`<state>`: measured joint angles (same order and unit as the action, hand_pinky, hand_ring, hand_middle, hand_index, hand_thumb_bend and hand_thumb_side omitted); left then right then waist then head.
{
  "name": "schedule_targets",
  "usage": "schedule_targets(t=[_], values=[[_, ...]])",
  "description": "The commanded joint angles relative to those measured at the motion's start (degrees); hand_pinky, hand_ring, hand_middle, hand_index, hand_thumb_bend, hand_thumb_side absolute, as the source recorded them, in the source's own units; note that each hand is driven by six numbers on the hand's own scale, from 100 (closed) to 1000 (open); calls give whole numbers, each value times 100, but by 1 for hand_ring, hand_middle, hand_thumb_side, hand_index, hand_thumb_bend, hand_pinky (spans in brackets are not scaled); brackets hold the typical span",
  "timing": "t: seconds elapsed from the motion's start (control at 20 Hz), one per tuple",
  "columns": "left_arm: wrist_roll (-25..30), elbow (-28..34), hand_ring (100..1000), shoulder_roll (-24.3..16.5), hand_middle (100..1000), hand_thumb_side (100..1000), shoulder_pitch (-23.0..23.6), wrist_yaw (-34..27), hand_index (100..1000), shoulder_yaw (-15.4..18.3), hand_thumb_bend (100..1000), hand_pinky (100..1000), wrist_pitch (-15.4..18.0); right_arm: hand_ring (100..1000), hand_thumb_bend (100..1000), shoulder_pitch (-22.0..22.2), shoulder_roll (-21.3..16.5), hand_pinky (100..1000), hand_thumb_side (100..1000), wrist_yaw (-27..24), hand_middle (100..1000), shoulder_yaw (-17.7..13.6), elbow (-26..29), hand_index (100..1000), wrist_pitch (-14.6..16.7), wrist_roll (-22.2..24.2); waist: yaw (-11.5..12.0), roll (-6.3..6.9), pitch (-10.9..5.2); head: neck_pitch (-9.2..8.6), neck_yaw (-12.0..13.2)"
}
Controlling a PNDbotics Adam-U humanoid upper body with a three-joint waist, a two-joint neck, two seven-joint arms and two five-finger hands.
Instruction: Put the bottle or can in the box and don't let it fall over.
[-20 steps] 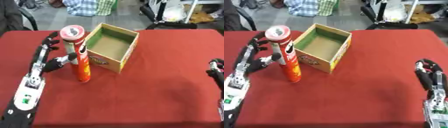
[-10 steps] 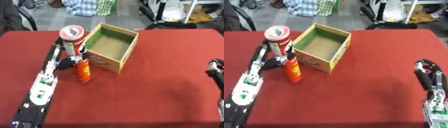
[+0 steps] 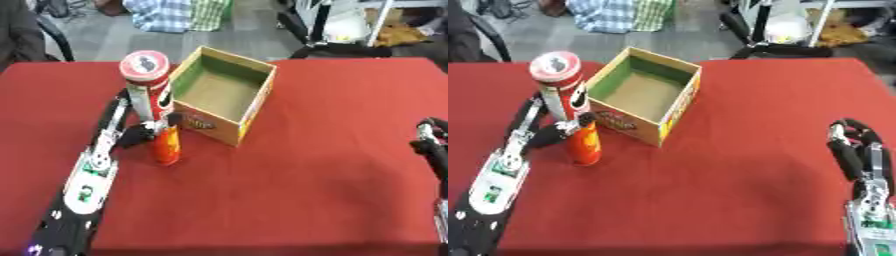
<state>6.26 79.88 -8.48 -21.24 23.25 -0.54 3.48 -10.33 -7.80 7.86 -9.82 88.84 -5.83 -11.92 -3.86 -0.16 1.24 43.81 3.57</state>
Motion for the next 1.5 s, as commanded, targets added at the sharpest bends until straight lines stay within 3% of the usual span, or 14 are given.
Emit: schedule_targets(t=[0.05, 0.15, 0.2, 0.25, 0.3, 0.35, 0.4, 0.45, 0.5, 0.7, 0.95, 1.1, 1.3, 1.5], values=[[227, 88, 830, -20, 756, 539, -16, -115, 820, -18, 690, 806, 69, 598, 100, -80, -67, 688, 567, 11, 627, 4, 45, 820, -1, -24, 11, -35, -115, 31, -15], [314, 90, 828, -9, 711, 454, 20, -167, 781, -2, 584, 807, 62, 598, 100, -80, -66, 687, 570, 10, 627, 2, 41, 819, -5, -31, 21, -38, -117, 31, -22], [336, 86, 825, -6, 658, 354, 35, -186, 741, 4, 476, 807, 48, 597, 100, -80, -66, 687, 570, 10, 627, 2, 40, 819, -6, -34, 25, -39, -118, 31, -25], [354, 76, 823, -1, 644, 327, 47, -204, 730, 7, 448, 807, 29, 597, 100, -80, -66, 687, 571, 10, 627, 2, 39, 819, -8, -38, 28, -40, -118, 31, -28], [373, 58, 815, 2, 577, 180, 57, -225, 679, 5, 287, 805, 9, 597, 100, -80, -65, 687, 573, 10, 626, 2, 38, 818, -9, -41, 31, -41, -119, 31, -31], [387, 42, 815, 5, 577, 180, 62, -253, 679, 2, 287, 805, -9, 597, 100, -80, -64, 687, 573, 10, 626, 3, 37, 818, -11, -43, 34, -42, -120, 31, -32], [399, 23, 804, 9, 521, 100, 66, -288, 631, -2, 153, 802, -27, 597, 100, -80, -63, 687, 574, 10, 626, 4, 35, 818, -12, -45, 36, -44, -121, 31, -34], [407, 7, 799, 11, 505, 100, 66, -326, 615, -6, 119, 801, -44, 597, 100, -80, -63, 687, 574, 10, 625, 5, 34, 818, -13, -47, 38, -46, -122, 31, -36], [404, 1, 778, 14, 450, 100, 64, -378, 553, -8, 100, 795, -52, 596, 100, -80, -62, 687, 577, 10, 624, 5, 32, 817, -16, -50, 40, -48, -123, 31, -35], [140, 105, 742, -11, 345, 100, -30, -676, 450, 47, 100, 781, -131, 596, 100, -77, -57, 687, 584, 8, 623, 9, 24, 816, -25, -61, 46, -58, -131, 31, -25], [-284, 509, 733, -277, 315, 100, -610, -1147, 423, 152, 100, 781, -346, 596, 100, -63, -50, 687, 591, 8, 621, 29, 10, 814, -36, -64, 45, -59, -152, 31, 3], [-471, 442, 733, -411, 319, 100, -1139, -1255, 431, 218, 100, 782, -436, 596, 100, -61, -35, 687, 598, 5, 621, 59, 3, 814, -37, -46, 9, -70, -157, 31, 42], [-576, -325, 734, -387, 340, 100, -1886, -1790, 457, 257, 100, 781, -310, 596, 100, -88, 13, 687, 607, -1, 620, 127, -9, 814, -37, -1, -138, -108, -129, 31, 176], [-489, -1662, 746, -236, 375, 100, -2531, -2678, 492, 259, 100, 780, -47, 596, 100, -150, 92, 687, 621, -21, 620, 251, -30, 813, -35, 94, -356, -151, -87, 31, 379]])
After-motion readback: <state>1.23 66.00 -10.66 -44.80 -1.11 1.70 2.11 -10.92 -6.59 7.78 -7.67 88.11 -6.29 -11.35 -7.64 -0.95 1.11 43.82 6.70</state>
